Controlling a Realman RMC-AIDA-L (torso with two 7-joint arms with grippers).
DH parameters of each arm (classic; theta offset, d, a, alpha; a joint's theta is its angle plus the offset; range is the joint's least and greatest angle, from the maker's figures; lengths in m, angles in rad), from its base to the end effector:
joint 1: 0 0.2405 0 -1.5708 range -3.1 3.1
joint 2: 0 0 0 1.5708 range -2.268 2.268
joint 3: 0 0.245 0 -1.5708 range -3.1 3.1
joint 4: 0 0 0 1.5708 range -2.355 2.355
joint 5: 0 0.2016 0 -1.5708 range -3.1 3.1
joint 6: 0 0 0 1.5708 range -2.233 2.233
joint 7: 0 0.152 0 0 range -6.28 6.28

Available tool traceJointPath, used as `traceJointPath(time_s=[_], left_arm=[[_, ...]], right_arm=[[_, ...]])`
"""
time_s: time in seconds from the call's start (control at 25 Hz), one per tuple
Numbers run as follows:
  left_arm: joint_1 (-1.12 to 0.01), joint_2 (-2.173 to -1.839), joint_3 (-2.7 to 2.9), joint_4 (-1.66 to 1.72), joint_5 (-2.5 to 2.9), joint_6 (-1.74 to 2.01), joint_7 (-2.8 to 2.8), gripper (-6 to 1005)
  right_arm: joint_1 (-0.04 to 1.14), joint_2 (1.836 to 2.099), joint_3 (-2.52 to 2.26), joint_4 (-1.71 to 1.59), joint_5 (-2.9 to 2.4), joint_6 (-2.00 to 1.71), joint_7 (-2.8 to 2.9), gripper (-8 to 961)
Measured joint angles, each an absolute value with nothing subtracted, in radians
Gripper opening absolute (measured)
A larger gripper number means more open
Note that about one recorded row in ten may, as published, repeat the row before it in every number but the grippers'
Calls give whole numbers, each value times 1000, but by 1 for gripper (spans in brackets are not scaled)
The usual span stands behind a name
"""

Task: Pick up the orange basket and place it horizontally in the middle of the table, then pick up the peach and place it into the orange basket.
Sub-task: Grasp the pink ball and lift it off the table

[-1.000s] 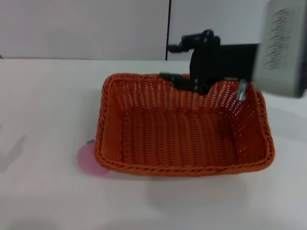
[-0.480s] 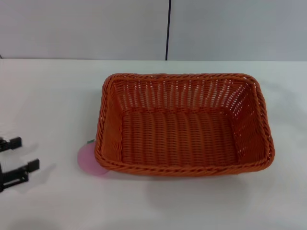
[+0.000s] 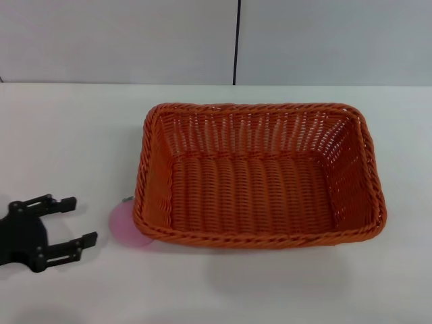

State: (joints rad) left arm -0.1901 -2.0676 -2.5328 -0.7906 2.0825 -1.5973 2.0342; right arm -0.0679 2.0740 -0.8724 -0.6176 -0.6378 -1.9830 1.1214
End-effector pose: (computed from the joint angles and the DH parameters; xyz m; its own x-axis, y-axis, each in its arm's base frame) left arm -0.3454 0.2284 0.0292 0.8694 0.3269 0.3705 0.4585 -0.8134 -0.3581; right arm 0.2932 0.1661 0.1399 0.1820 0.4496 -0.8745 -0.6883 -0.5769 -0.4399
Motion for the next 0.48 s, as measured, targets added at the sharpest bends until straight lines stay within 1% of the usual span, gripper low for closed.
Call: traceJointPath(time_s=[0.48], left_arm=[[-229,-2067,-2437,-705,2082,-1556,2026,758]], right_arm=[[-64,2069,-833,-580,-661,-1998,1123,534]])
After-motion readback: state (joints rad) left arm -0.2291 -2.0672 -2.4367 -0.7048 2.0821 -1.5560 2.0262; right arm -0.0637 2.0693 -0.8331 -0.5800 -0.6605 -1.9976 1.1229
